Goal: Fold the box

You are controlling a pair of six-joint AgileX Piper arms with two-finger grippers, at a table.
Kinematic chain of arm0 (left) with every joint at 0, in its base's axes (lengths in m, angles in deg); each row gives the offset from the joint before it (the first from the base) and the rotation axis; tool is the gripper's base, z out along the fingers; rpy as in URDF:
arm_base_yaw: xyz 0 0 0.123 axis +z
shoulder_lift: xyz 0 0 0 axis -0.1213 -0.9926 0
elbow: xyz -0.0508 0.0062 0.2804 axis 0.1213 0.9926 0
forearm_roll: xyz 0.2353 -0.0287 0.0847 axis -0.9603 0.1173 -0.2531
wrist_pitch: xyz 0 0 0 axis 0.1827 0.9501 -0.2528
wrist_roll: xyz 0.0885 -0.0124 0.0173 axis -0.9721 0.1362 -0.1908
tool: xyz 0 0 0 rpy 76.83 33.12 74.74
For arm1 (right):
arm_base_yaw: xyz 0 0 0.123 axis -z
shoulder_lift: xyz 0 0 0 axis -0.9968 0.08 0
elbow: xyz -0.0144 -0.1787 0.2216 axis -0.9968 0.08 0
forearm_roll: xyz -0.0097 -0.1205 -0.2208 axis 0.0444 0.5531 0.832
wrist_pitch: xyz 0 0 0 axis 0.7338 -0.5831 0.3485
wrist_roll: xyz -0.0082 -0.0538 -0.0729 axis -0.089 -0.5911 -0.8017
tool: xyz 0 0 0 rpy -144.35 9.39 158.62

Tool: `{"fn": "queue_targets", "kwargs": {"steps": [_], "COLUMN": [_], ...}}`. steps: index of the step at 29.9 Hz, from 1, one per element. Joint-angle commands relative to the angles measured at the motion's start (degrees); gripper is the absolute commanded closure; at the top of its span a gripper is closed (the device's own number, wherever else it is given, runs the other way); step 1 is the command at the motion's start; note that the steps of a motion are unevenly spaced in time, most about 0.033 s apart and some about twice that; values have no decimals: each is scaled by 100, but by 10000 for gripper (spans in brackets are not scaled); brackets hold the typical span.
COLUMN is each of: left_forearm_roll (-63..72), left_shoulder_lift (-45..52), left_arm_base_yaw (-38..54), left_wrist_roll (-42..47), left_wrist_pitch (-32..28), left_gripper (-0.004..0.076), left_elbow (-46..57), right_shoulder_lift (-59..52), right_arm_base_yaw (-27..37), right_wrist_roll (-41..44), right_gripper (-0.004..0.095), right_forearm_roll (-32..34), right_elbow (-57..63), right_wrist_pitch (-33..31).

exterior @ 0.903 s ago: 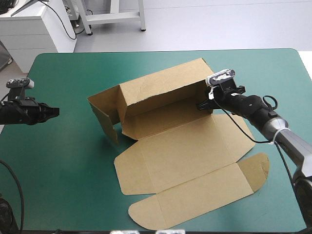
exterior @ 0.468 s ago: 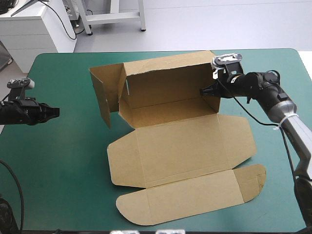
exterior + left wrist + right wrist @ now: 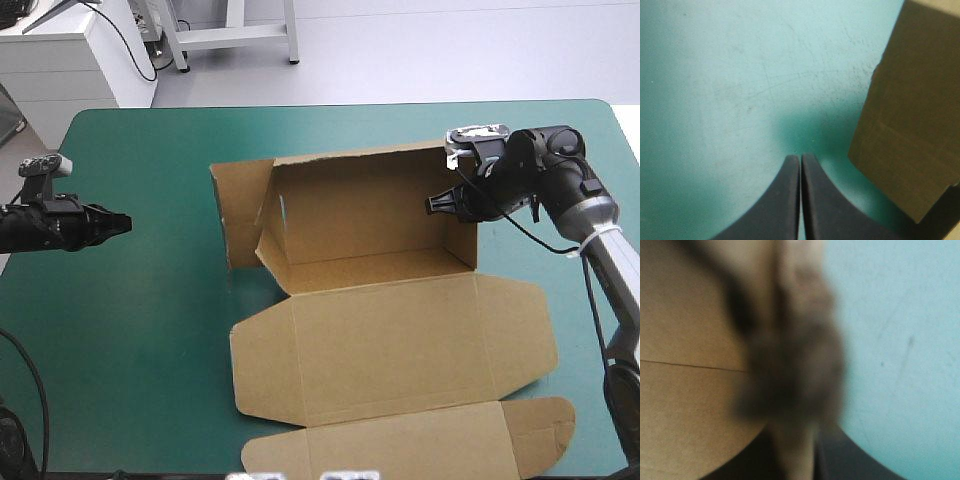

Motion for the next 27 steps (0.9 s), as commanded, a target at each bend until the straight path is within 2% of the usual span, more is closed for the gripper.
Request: {"fn": "queue_targets", "kwargs": {"steps": [1, 5, 14, 23, 25, 27], "left_forearm_roll": [573, 755, 755, 796, 796, 796], "left_shoulder_lift": [207, 207, 207, 207, 207, 207], "left_arm_base_yaw": [13, 13, 3, 3, 3, 3], "left_wrist_roll": [-27, -40, -40, -40, -40, -40], "left_wrist_pitch": [41, 83, 134, 148, 148, 161], "left_gripper": [731, 731, 731, 731, 731, 731], "left_elbow": [-143, -143, -143, -143, -143, -143], "right_shoulder_lift": [-266, -162, 680, 1620, 1738, 1796], "right_arm_base_yaw": [35, 35, 35, 35, 35, 35], "right_wrist_roll": [85, 171, 706, 898, 830, 614], "right_gripper": [922, 922, 923, 921, 902, 840], "right_forearm_roll": [151, 197, 208, 149, 133, 22], "right_elbow": [-212, -212, -606, -1223, -1339, -1458], "right_wrist_pitch": [-372, -506, -113, -145, -218, -312]}}
